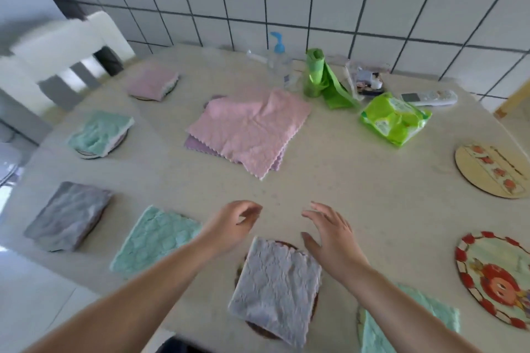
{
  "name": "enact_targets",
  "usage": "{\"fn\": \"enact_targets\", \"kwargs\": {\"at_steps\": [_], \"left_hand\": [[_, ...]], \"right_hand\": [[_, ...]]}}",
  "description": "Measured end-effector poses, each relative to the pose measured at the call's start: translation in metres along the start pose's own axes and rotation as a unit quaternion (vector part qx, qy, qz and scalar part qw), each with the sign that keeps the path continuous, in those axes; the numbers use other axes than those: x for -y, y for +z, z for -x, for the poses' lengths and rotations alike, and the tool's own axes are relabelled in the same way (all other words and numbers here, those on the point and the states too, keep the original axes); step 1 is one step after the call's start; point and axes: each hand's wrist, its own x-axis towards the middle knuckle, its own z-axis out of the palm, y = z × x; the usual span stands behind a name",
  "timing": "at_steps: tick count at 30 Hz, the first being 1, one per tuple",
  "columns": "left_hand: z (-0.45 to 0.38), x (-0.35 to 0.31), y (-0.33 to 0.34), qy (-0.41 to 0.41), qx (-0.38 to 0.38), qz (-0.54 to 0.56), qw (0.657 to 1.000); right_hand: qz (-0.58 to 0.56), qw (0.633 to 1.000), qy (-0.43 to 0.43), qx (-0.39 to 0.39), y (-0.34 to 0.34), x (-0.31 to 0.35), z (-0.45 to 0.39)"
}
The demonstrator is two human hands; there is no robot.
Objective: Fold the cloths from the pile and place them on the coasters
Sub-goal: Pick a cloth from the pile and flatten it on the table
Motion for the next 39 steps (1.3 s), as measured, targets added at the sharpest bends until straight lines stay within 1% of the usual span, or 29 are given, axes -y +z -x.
{"fn": "enact_targets", "kwargs": {"at_steps": [3,5,8,11,17,21,26,30,33,36,39], "left_hand": [[-0.017,0.021,-0.029,-0.012,0.014,-0.051,0.999],[-0.030,0.033,-0.039,0.008,0.038,-0.120,0.992],[-0.050,0.048,-0.047,0.017,0.082,-0.241,0.967],[-0.070,0.057,-0.051,0.044,0.105,-0.340,0.933],[-0.100,0.068,-0.049,0.119,0.141,-0.415,0.891],[-0.111,0.068,-0.046,0.136,0.147,-0.418,0.886],[-0.121,0.065,-0.046,0.150,0.113,-0.411,0.892],[-0.131,0.060,-0.054,0.144,0.075,-0.395,0.904],[-0.140,0.058,-0.069,0.145,0.020,-0.376,0.915],[-0.147,0.057,-0.087,0.123,-0.032,-0.360,0.924],[-0.147,0.052,-0.104,0.117,-0.077,-0.353,0.925]], "right_hand": [[0.023,0.998,-0.013,0.052,0.015,0.029,-0.042],[0.048,0.995,-0.018,0.086,0.027,0.045,-0.065],[0.080,0.989,-0.012,0.123,0.039,0.064,-0.092],[0.108,0.985,-0.009,0.133,0.048,0.073,-0.112],[0.142,0.981,0.010,0.131,0.058,0.075,-0.139],[0.142,0.984,0.011,0.109,0.059,0.073,-0.149],[0.089,0.993,0.023,0.073,0.052,0.072,-0.158],[0.035,0.999,0.001,-0.002,0.036,0.076,-0.157],[0.027,0.999,-0.007,-0.036,0.019,0.077,-0.152],[0.013,0.997,-0.011,-0.072,0.000,0.076,-0.147],[0.007,0.993,-0.020,-0.115,-0.018,0.075,-0.140]]}}
